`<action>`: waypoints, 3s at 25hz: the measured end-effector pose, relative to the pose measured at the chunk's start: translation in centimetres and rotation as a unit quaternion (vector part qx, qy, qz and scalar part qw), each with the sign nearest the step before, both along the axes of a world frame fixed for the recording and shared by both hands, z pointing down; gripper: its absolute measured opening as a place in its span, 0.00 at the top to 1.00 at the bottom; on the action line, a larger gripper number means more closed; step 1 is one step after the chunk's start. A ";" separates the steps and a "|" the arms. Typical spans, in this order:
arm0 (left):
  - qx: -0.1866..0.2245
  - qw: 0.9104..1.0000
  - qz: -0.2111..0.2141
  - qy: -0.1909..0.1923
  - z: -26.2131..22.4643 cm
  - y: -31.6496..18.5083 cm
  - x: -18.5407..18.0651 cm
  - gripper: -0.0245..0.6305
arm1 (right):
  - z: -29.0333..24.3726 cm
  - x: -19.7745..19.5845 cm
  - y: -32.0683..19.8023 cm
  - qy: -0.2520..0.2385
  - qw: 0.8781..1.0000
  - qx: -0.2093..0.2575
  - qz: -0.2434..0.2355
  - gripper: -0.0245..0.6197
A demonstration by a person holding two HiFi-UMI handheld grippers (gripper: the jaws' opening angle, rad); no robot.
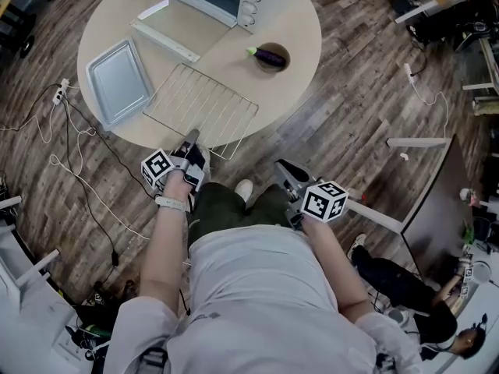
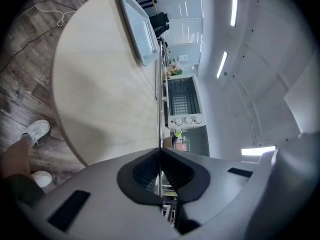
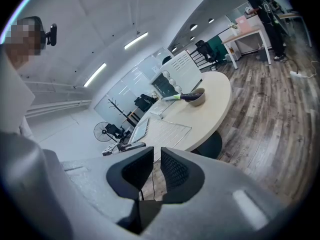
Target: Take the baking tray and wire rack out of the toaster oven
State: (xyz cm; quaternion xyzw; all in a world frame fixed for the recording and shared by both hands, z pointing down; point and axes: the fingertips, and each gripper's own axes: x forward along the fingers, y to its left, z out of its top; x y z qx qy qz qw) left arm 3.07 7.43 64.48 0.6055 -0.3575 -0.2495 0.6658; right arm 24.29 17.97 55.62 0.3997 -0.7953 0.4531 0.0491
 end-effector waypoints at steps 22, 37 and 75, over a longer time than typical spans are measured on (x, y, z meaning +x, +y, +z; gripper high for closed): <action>-0.065 0.996 0.023 -0.058 2.8 3.9 -0.4 0.56 | 0.5 0.0 -0.2 -0.020 1.000 -0.006 -0.020 0.89; -0.110 0.992 -0.011 -0.064 4.4 5.2 -1.5 0.52 | 1.0 0.7 0.2 -0.023 0.999 -0.011 -0.030 0.89; -0.073 0.988 -0.022 -0.131 -0.6 7.9 -11.7 0.61 | -2.9 -11.2 -2.9 -0.029 0.995 0.034 -0.091 0.89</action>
